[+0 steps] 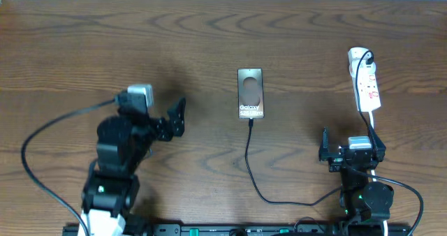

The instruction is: Plug charger to phone and switch on socket

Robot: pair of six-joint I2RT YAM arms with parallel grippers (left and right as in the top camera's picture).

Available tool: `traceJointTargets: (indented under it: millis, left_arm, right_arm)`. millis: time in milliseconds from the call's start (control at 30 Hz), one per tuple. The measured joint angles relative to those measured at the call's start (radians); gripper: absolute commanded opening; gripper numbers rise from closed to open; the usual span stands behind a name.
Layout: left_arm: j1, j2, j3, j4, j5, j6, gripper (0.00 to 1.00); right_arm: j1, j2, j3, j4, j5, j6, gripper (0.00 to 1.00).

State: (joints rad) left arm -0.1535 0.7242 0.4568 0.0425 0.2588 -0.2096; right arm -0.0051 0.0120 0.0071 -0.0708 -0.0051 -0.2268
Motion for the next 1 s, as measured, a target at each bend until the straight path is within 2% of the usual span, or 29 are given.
traceJointTargets:
  millis: [267, 433, 633, 1000]
  left_arm:
    - [0.000, -0.249, -0.300, 0.265, -0.003, -0.003, 0.96]
    - [0.001, -0.357, -0.426, 0.343, -0.012, -0.003, 0.96]
    - [0.027, -0.468, -0.451, 0.267, -0.033, -0.003, 0.96]
    - [0.124, -0.654, -0.448, -0.057, -0.213, -0.002, 0.96]
  right_arm:
    - [0.000, 0.000, 0.000, 0.000, 0.000, 0.000, 0.99]
    - [0.000, 0.000, 0.000, 0.000, 0.000, 0.000, 0.99]
    - [0.000, 0.000, 0.000, 0.000, 0.000, 0.000, 0.99]
    - [0.000, 0.000, 0.000, 0.000, 0.000, 0.000, 0.99]
